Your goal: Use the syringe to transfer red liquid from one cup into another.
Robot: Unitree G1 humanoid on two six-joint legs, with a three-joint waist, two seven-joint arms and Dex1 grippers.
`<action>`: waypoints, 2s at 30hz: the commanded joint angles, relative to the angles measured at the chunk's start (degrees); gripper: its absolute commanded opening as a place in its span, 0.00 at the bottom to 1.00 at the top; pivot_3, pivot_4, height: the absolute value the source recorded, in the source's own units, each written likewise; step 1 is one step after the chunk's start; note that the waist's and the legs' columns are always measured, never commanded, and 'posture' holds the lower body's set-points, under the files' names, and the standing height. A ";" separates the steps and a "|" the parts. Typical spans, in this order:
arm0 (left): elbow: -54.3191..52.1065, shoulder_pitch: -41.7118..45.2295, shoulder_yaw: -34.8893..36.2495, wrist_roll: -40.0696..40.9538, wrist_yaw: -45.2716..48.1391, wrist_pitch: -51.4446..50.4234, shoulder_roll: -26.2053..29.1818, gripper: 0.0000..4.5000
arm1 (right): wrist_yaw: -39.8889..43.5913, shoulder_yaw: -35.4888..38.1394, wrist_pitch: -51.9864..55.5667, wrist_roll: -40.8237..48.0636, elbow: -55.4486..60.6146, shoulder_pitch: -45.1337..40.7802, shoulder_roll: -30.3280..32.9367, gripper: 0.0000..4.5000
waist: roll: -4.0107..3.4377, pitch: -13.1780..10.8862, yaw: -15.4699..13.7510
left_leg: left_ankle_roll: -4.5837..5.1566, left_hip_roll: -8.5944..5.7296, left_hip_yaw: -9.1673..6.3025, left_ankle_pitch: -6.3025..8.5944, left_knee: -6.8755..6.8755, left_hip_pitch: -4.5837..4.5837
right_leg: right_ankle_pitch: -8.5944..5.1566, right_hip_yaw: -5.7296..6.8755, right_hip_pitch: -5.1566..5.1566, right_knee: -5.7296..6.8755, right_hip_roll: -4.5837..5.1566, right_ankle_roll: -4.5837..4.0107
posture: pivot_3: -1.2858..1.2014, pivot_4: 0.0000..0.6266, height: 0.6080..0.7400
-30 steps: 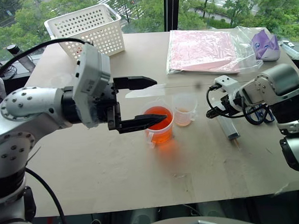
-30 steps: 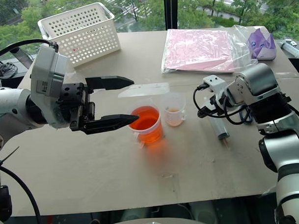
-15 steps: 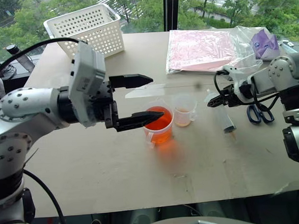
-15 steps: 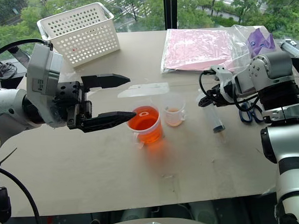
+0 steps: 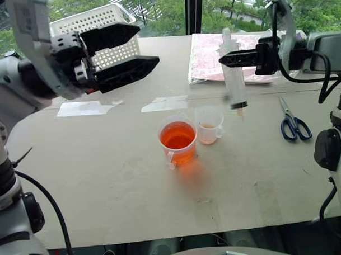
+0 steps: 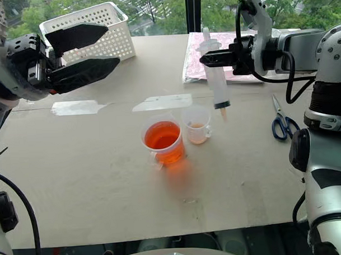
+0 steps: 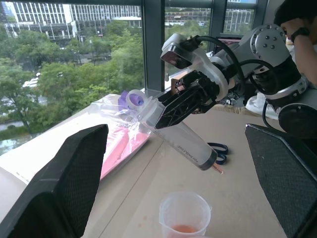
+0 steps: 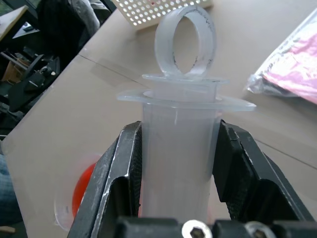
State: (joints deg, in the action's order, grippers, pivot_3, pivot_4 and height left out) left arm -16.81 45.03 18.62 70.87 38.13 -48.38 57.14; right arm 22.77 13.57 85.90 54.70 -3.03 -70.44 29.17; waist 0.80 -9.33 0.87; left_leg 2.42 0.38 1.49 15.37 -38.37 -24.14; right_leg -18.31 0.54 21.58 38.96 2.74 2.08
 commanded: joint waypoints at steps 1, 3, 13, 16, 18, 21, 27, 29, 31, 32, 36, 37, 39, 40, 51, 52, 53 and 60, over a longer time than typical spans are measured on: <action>6.24 6.99 1.95 -1.86 -3.16 2.07 -1.50 1.00 | -1.26 3.73 -11.01 1.96 11.02 2.54 -7.04 0.34 | 0.09 0.04 -0.07 | 0.00 -0.01 -0.01 0.00 -0.07 -0.06 | 0.01 0.03 0.01 -0.01 0.01 0.02 | 0.52 0.24 1.00; 9.09 9.81 1.43 -3.84 -3.48 3.15 -2.48 1.00 | -1.55 1.94 -15.82 1.02 15.99 4.81 -11.10 0.34 | 0.16 0.07 -0.16 | 0.00 -0.02 -0.01 0.00 -0.13 -0.07 | 0.04 0.01 0.03 0.00 0.02 0.07 | 0.52 0.24 1.00; 12.49 13.48 -1.58 -11.68 1.74 4.40 -5.03 1.00 | 3.42 -4.96 -36.06 -4.59 23.24 15.40 -18.20 0.34 | 0.23 0.09 0.45 | -0.05 -0.08 -0.08 -0.04 -0.28 -0.01 | 0.05 0.13 0.11 0.43 0.00 0.08 | 0.52 0.24 1.00; 12.11 13.36 -2.11 -12.60 3.07 4.24 -5.60 1.00 | 7.06 -5.47 -40.05 -5.16 22.72 20.28 -17.92 0.34 | 0.23 0.10 0.77 | -0.07 -0.08 -0.11 -0.05 -0.28 0.01 | 0.05 0.12 0.10 0.48 0.01 0.08 | 0.52 0.24 1.00; 11.43 12.95 -2.01 -12.53 3.66 3.67 -5.85 1.00 | 10.66 -8.43 -42.23 -7.25 22.22 22.33 -16.80 0.34 | 0.23 0.10 1.01 | -0.07 -0.08 -0.11 -0.05 -0.29 0.03 | 0.05 0.10 0.08 0.48 0.02 0.08 | 0.52 0.24 1.00; 10.48 11.97 -1.93 -12.65 4.54 3.25 -6.01 1.00 | 12.65 -11.79 -44.57 -8.83 21.73 21.89 -17.43 0.34 | 0.22 0.09 1.65 | -0.07 -0.08 -0.07 -0.05 -0.29 0.04 | 0.05 0.04 0.11 0.52 0.00 0.08 | 0.52 0.24 1.00; 8.52 9.85 -1.56 -11.28 7.48 1.83 -6.61 1.00 | 18.42 -13.60 -48.04 -8.31 22.70 24.56 -17.02 0.34 | 0.22 0.09 1.54 | -0.09 -0.07 -0.10 -0.06 -0.24 0.19 | 0.04 0.00 0.11 0.73 0.01 0.08 | 0.52 0.24 1.00; 7.39 7.85 -1.96 -11.44 9.84 1.72 -6.16 1.00 | 22.09 -15.13 -48.93 -9.14 22.94 26.10 -15.26 0.34 | 0.22 0.09 1.44 | -0.09 -0.07 -0.10 -0.06 -0.25 0.19 | 0.04 -0.01 0.09 0.73 0.03 0.08 | 0.52 0.24 1.00; 6.59 6.50 -2.33 -11.97 11.32 1.77 -5.90 1.00 | 24.61 -16.55 -50.39 -10.60 23.01 27.30 -13.70 0.34 | 0.23 0.09 1.30 | -0.09 -0.07 -0.10 -0.06 -0.27 0.19 | 0.04 0.00 0.08 0.73 0.04 0.08 | 0.52 0.24 1.00; 6.32 6.06 -2.58 -12.46 11.83 1.99 -5.90 1.00 | 25.23 -16.91 -50.93 -11.07 22.77 27.67 -13.20 0.34 | 0.23 0.08 1.29 | -0.09 -0.07 -0.10 -0.06 -0.28 0.19 | 0.04 0.00 0.07 0.72 0.04 0.08 | 0.52 0.24 1.00; 5.98 5.09 -3.83 -14.02 13.21 2.39 -6.79 1.00 | 27.27 -17.88 -52.77 -12.95 20.36 27.87 -12.33 0.34 | 0.24 0.08 1.37 | -0.09 -0.07 -0.10 -0.06 -0.29 0.22 | 0.04 -0.02 0.08 0.69 0.02 0.08 | 0.52 0.24 1.00; 5.76 4.62 -4.51 -14.90 13.72 2.88 -7.04 1.00 | 27.43 -18.29 -53.51 -13.70 19.86 28.24 -12.50 0.34 | 0.24 0.08 1.38 | -0.09 -0.07 -0.10 -0.06 -0.29 0.25 | 0.04 -0.03 0.07 0.69 0.02 0.08 | 0.52 0.24 1.00; 5.45 4.01 -5.49 -16.28 14.54 3.59 -7.37 1.00 | 27.65 -19.02 -54.79 -14.98 19.06 28.78 -13.01 0.34 | 0.24 0.08 1.35 | -0.09 -0.07 -0.10 -0.06 -0.29 0.28 | 0.04 -0.04 0.08 0.70 0.02 0.08 | 0.52 0.24 1.00; 5.32 3.74 -5.90 -16.77 15.02 3.86 -7.51 1.00 | 27.67 -19.49 -55.56 -15.77 18.53 29.00 -13.38 0.34 | 0.24 0.08 1.35 | -0.09 -0.07 -0.10 -0.06 -0.29 0.28 | 0.04 -0.04 0.07 0.71 0.02 0.08 | 0.52 0.24 1.00; 5.34 1.71 -8.19 -21.65 19.59 6.38 -7.87 1.00 | 27.39 -20.98 -61.97 -20.59 12.25 31.63 -17.95 0.34 | 0.24 0.08 1.34 | -0.09 -0.07 -0.09 -0.06 -0.29 0.28 | 0.04 -0.04 0.08 0.75 0.03 0.08 | 0.52 0.24 1.00; 5.33 1.60 -8.31 -21.96 19.71 6.50 -8.07 1.00 | 27.21 -20.90 -62.00 -20.64 12.28 31.59 -18.16 0.34 | 0.24 0.08 1.34 | -0.09 -0.07 -0.09 -0.06 -0.29 0.28 | 0.04 -0.04 0.08 0.76 0.02 0.08 | 0.52 0.24 1.00; 5.22 1.42 -8.63 -22.44 20.06 6.67 -8.04 1.00 | 27.08 -20.80 -62.02 -20.65 12.33 31.54 -18.33 0.34 | 0.24 0.08 1.34 | -0.09 -0.07 -0.09 -0.06 -0.29 0.28 | 0.04 -0.04 0.07 0.76 0.02 0.08 | 0.52 0.24 1.00; 7.17 0.76 -10.28 -26.51 22.20 9.05 -8.05 1.00 | 26.65 -20.36 -61.86 -20.56 12.30 31.05 -18.56 0.34 | 0.24 0.08 1.34 | -0.09 -0.07 -0.09 -0.06 -0.29 0.28 | 0.04 -0.04 0.08 0.76 0.02 0.08 | 0.52 0.24 1.00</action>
State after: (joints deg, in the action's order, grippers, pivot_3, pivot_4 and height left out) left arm -9.48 45.70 8.19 45.07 59.31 -40.82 48.84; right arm 49.50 -8.02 24.89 33.64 7.99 -38.19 10.79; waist 1.04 -9.25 2.21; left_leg 2.32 0.31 1.40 15.31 -38.67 -23.86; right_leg -18.26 0.49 21.65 39.73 2.77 2.16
